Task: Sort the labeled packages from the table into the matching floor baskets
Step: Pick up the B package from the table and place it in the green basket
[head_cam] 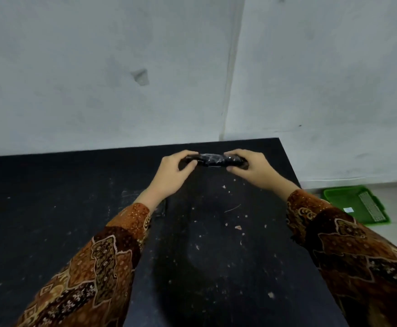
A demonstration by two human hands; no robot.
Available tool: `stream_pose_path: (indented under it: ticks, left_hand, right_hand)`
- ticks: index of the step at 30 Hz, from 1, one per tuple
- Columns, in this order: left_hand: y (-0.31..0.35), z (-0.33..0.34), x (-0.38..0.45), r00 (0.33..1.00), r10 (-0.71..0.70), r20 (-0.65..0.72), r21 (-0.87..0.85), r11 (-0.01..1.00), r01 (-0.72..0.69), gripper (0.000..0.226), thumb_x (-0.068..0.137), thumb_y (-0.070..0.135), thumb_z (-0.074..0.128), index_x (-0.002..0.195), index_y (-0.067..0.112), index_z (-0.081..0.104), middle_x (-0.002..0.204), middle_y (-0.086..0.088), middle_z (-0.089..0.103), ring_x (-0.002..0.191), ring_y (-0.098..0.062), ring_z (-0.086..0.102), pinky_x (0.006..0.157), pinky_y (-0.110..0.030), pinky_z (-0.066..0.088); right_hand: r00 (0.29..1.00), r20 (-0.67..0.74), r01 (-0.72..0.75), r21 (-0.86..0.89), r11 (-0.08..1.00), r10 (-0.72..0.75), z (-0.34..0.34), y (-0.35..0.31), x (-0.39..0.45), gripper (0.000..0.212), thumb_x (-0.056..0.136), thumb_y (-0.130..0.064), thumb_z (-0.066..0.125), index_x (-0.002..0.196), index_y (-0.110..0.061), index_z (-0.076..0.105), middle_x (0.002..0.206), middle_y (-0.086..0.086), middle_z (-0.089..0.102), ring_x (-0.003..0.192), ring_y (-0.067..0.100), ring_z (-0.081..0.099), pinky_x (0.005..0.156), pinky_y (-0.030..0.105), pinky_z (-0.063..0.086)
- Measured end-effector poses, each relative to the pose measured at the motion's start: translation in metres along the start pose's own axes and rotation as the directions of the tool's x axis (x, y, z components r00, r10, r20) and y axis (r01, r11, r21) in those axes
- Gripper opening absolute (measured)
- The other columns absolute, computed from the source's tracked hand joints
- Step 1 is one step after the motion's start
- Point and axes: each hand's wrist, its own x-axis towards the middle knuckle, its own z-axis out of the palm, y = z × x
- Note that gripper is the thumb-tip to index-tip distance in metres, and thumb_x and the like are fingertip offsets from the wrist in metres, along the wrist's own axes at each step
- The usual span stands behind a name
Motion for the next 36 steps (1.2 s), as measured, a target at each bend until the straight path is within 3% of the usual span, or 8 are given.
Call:
stream_pose_path:
  ticks: [5, 8, 13, 18, 22, 26, 31, 36]
  left_hand:
    - [0.028, -0.009, 0.007, 0.994, -0.092, -0.065, -0.203, 0.976, 0.077, 0.017, 0.089, 0.035, 0.058, 0.098, 0.024, 0.066, 0.092, 0.01, 0.068, 0.086, -0.002, 0.062, 0.077, -0.018, 0.048]
    - [0.033, -0.003, 0.003, 0.987, -0.134, -0.091, -0.288, 0.952, 0.103, 0.024, 0.088, 0.037, 0.058, 0.094, 0.015, 0.067, 0.09, 0.002, 0.069, 0.087, -0.011, 0.063, 0.078, -0.023, 0.049]
    - [0.036, 0.006, -0.01, 0.984, -0.175, 0.013, -0.412, 0.896, 0.165, 0.019, 0.085, 0.018, 0.066, 0.103, 0.015, 0.062, 0.1, 0.002, 0.069, 0.094, -0.008, 0.064, 0.075, -0.013, 0.052]
    - [0.042, 0.013, -0.015, 0.975, -0.218, 0.031, -0.496, 0.844, 0.204, 0.024, 0.084, 0.007, 0.064, 0.108, 0.01, 0.06, 0.103, -0.006, 0.069, 0.093, -0.012, 0.065, 0.075, -0.015, 0.055]
    - [0.041, 0.013, -0.013, 0.967, -0.252, 0.033, -0.547, 0.805, 0.228, 0.023, 0.084, 0.006, 0.064, 0.106, 0.013, 0.061, 0.106, -0.01, 0.069, 0.099, -0.021, 0.066, 0.084, -0.03, 0.056]
    - [0.04, 0.02, -0.015, 0.936, -0.336, 0.106, -0.687, 0.656, 0.313, 0.024, 0.083, 0.005, 0.064, 0.104, 0.016, 0.062, 0.103, -0.004, 0.07, 0.099, -0.019, 0.068, 0.077, -0.028, 0.059]
    - [0.035, 0.02, -0.017, 0.948, -0.308, 0.077, -0.419, 0.853, 0.311, 0.054, 0.078, 0.009, 0.071, 0.127, 0.017, 0.049, 0.116, -0.003, 0.059, 0.107, -0.019, 0.06, 0.093, -0.035, 0.05]
    - [0.048, 0.02, -0.012, 0.972, -0.19, 0.14, -0.325, 0.918, 0.226, 0.033, 0.082, 0.008, 0.067, 0.113, 0.016, 0.06, 0.098, -0.006, 0.069, 0.093, -0.018, 0.066, 0.084, -0.03, 0.054]
  right_hand:
    - [0.996, 0.085, -0.017, 0.15, 0.989, 0.004, -0.04, -0.021, 0.001, 0.005, 0.088, -0.029, 0.062, 0.091, -0.027, 0.06, 0.077, -0.009, 0.061, 0.057, -0.009, 0.055, 0.057, 0.005, 0.041]
    - [0.988, 0.153, -0.04, 0.234, 0.971, 0.004, -0.048, -0.024, -0.002, 0.007, 0.09, -0.025, 0.059, 0.097, -0.023, 0.06, 0.081, -0.005, 0.063, 0.061, -0.003, 0.061, 0.059, 0.01, 0.048]
    - [0.979, 0.201, -0.064, 0.22, 0.973, 0.018, -0.05, -0.017, -0.007, 0.019, 0.092, -0.031, 0.055, 0.105, -0.018, 0.059, 0.083, 0.002, 0.065, 0.064, 0.009, 0.062, 0.059, 0.015, 0.051]
    - [0.981, 0.194, -0.074, 0.23, 0.97, 0.029, -0.051, -0.015, -0.01, 0.002, 0.091, -0.038, 0.054, 0.092, -0.037, 0.056, 0.081, -0.009, 0.062, 0.062, -0.001, 0.06, 0.057, 0.013, 0.052]
    - [0.982, 0.178, -0.117, 0.348, 0.93, 0.057, -0.044, -0.007, -0.013, 0.03, 0.088, -0.035, 0.061, 0.114, -0.022, 0.058, 0.098, -0.009, 0.067, 0.08, -0.006, 0.066, 0.064, 0.018, 0.056]
    - [0.987, 0.134, -0.148, 0.588, 0.795, 0.085, -0.038, -0.004, -0.014, 0.028, 0.084, -0.018, 0.068, 0.109, -0.018, 0.057, 0.111, 0.008, 0.068, 0.099, 0.022, 0.069, 0.072, 0.032, 0.061]
    - [0.973, 0.23, -0.129, 0.412, 0.902, 0.034, -0.053, -0.017, -0.005, 0.015, 0.086, -0.026, 0.064, 0.1, -0.029, 0.059, 0.097, -0.002, 0.067, 0.082, 0.011, 0.064, 0.06, 0.019, 0.051]
    - [0.972, 0.232, -0.12, 0.404, 0.907, 0.025, -0.059, -0.029, 0.005, 0.021, 0.082, -0.031, 0.068, 0.101, -0.023, 0.065, 0.092, -0.004, 0.073, 0.083, 0.013, 0.07, 0.074, 0.027, 0.057]
